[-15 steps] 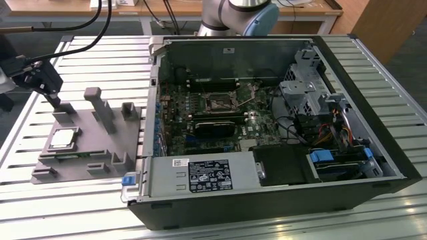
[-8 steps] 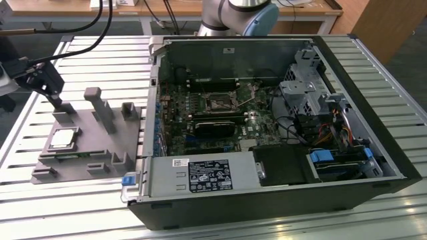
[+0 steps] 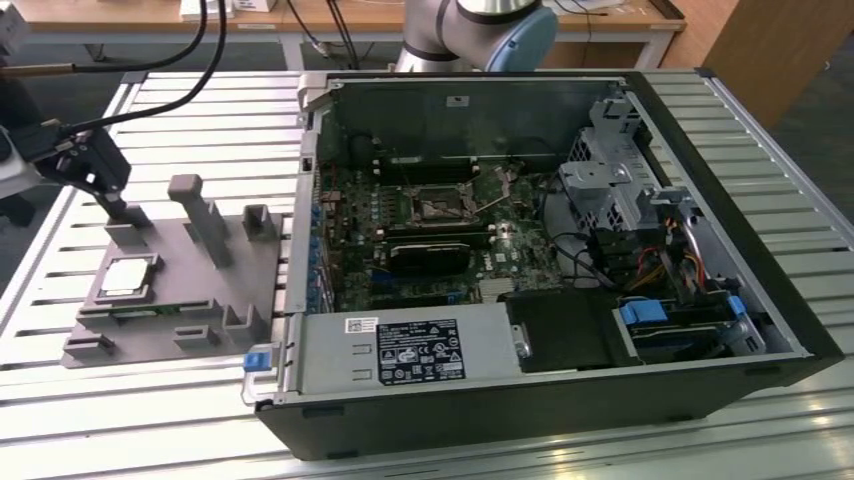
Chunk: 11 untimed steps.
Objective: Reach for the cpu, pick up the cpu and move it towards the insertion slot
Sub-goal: 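Pick up the cpu and move it towards the insertion slot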
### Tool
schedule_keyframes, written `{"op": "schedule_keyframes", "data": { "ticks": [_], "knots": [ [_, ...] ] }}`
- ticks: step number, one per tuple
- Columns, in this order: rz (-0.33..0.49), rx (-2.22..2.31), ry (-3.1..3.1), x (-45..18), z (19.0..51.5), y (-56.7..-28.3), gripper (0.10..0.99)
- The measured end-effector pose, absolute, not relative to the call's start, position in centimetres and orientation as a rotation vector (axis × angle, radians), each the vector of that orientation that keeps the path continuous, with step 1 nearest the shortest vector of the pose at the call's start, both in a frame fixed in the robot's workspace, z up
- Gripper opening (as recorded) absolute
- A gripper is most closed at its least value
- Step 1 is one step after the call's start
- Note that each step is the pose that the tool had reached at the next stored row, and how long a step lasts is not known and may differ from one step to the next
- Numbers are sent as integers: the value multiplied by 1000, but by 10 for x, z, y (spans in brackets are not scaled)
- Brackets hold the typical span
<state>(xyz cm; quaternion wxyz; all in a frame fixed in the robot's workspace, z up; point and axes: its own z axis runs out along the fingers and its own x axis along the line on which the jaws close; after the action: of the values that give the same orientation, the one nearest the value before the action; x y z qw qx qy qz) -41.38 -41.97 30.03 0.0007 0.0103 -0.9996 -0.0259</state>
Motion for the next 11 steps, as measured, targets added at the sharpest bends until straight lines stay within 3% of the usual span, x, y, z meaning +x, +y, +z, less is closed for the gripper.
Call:
{"op": "schedule_keyframes", "data": {
  "ticks": [11],
  "knots": [
    [-81, 32, -3139, -414, 294, -420, 878]
  ]
}}
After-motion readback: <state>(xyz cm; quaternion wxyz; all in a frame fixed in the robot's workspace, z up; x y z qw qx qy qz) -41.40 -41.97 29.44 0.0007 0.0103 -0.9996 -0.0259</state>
